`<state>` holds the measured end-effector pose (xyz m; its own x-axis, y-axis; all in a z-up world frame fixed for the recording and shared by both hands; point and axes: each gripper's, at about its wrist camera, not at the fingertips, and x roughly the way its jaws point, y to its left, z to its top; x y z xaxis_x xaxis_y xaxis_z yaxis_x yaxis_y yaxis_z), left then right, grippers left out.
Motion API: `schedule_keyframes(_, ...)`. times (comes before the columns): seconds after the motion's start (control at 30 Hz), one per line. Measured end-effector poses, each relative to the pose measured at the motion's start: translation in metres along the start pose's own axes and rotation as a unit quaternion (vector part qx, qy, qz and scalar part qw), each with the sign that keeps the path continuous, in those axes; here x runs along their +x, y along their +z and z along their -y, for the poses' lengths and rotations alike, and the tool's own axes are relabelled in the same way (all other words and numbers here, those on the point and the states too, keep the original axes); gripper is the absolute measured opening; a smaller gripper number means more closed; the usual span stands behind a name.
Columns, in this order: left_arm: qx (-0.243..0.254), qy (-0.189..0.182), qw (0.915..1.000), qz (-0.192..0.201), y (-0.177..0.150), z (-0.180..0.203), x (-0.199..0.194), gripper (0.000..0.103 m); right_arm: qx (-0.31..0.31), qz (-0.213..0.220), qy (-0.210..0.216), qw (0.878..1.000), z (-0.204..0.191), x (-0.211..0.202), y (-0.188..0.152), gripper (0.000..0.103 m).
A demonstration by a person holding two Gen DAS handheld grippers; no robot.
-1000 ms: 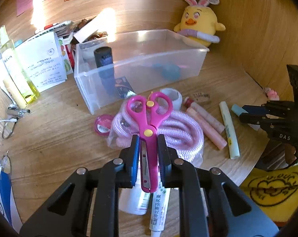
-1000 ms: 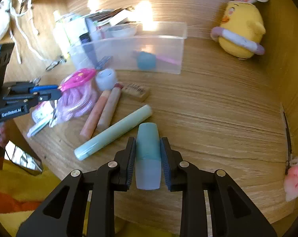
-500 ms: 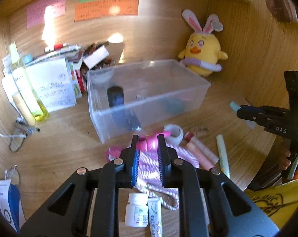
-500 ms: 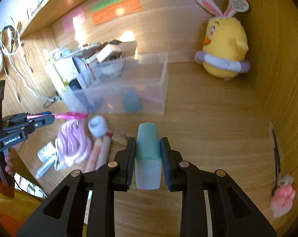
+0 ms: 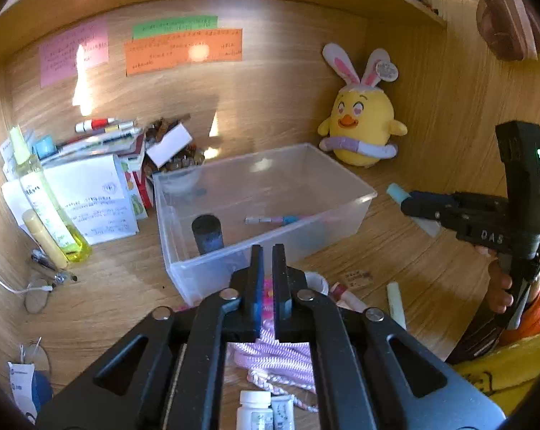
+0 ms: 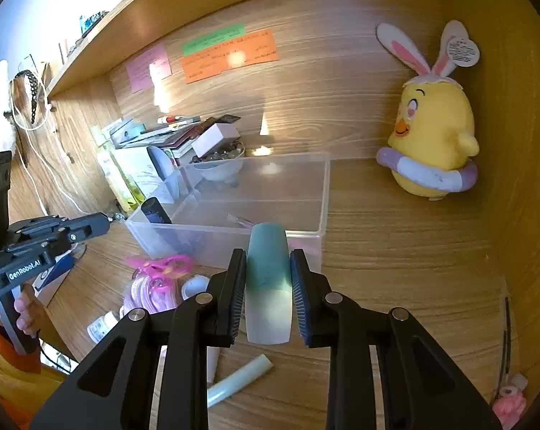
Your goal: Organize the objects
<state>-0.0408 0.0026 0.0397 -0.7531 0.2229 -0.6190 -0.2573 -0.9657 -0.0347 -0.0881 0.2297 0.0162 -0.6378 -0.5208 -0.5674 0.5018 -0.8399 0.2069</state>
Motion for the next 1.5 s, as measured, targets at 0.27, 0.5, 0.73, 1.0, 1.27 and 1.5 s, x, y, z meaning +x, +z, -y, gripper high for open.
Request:
schedule_keyframes(0.27,-0.027,0.024,0.9973,-0.065,-0.027,-0.034,0.026,0.041,-0.004,-0.002,0.002,1.0,-0.002,0.015,0.013,0.023)
schedule_keyframes(0.5,-0.067,0.003,0.9916,-0.11,-0.055,-0.05,0.026,0.053,-0.011,-0.003,-0.006,1.0,-0.001,0.033,0.035,0.023)
schedule_keyframes(0.73,-0.07,-0.005,0.9909,-0.115,-0.081,-0.037,0.005,0.057,-0.029,-0.031,-0.021,0.999,-0.005,0.071,0.054,0.023)
schedule_keyframes(1.0,-0.078,0.012,0.9888,-0.127,-0.106,-0.036,0.001,0.049,-0.028,-0.076,-0.023,0.996,-0.007,0.111,0.057,0.023)
schedule_keyframes(1.27,-0.083,0.033,0.9889,-0.119,-0.106,-0.044,0.001,0.029,-0.034,-0.103,-0.025,0.994,-0.011,0.129,0.054,0.023)
schedule_keyframes(1.5,-0.096,0.042,0.9921,-0.068,-0.071,-0.061,-0.01,0.029,-0.037,-0.109,-0.011,0.993,-0.014,0.126,0.052,0.023)
